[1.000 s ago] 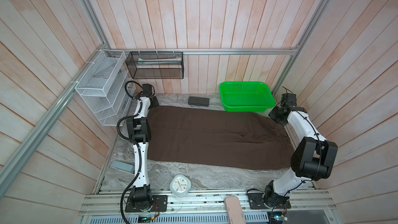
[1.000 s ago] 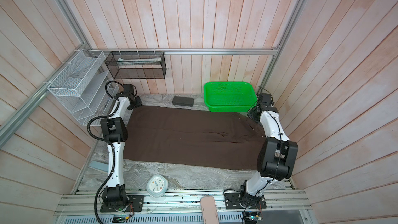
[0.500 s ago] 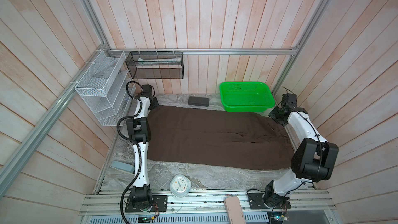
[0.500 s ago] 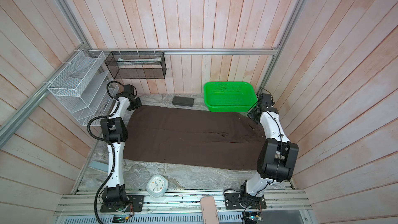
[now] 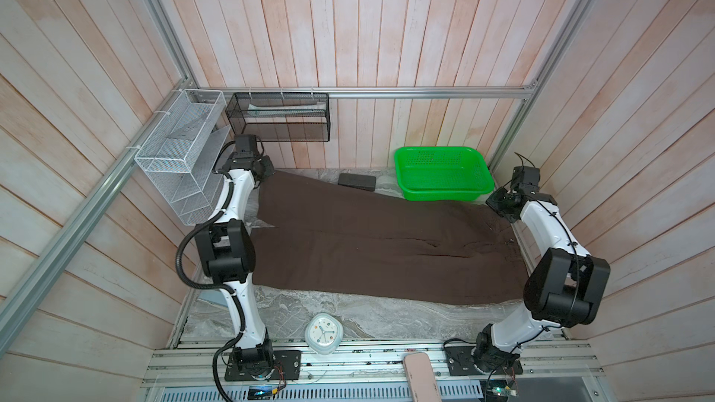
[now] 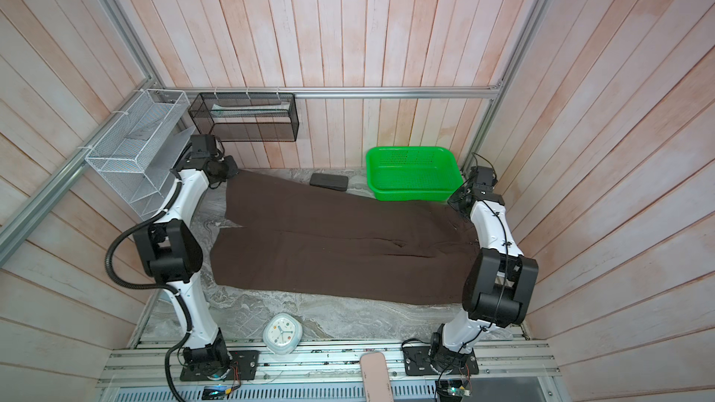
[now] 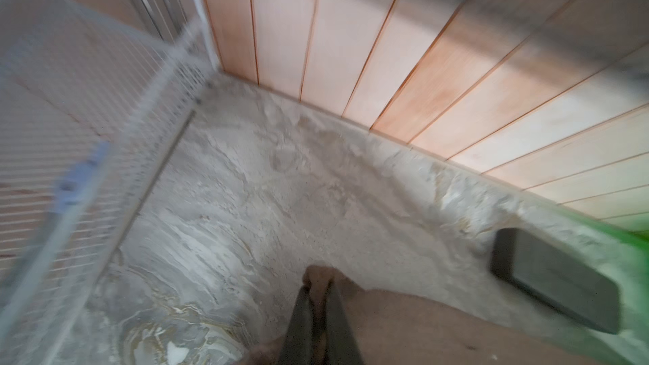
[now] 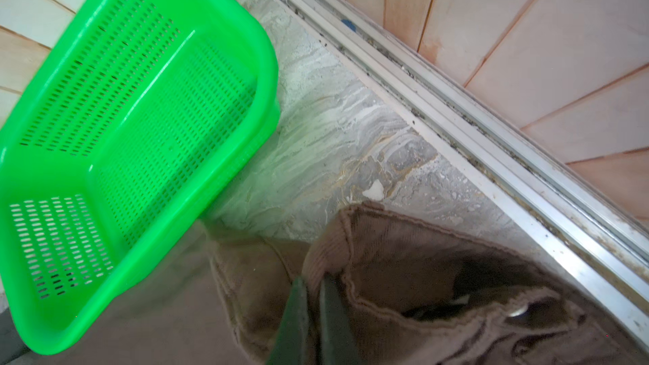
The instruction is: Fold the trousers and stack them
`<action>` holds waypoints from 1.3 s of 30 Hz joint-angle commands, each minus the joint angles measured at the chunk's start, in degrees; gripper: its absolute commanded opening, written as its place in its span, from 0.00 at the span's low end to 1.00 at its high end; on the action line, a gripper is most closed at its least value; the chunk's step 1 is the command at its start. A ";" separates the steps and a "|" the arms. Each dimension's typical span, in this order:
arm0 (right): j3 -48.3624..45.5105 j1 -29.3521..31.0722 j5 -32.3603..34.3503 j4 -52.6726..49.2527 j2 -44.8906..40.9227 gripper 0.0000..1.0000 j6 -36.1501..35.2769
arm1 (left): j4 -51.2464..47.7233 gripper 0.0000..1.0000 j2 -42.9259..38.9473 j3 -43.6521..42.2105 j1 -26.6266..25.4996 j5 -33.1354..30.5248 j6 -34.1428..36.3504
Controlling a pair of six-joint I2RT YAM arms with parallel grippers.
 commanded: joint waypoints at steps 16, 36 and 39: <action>0.30 -1.11 -5.74 16.44 -7.54 0.00 -13.23 | 9.46 0.00 -22.61 -23.10 13.70 4.61 -2.45; -5.74 -1.05 -3.13 24.71 -7.64 0.00 -17.76 | 14.77 0.00 -28.22 -29.78 19.13 8.32 -7.03; -2.14 -0.94 -2.94 25.70 -4.00 0.00 -16.96 | 16.42 0.00 -26.69 -28.34 19.12 10.51 -8.14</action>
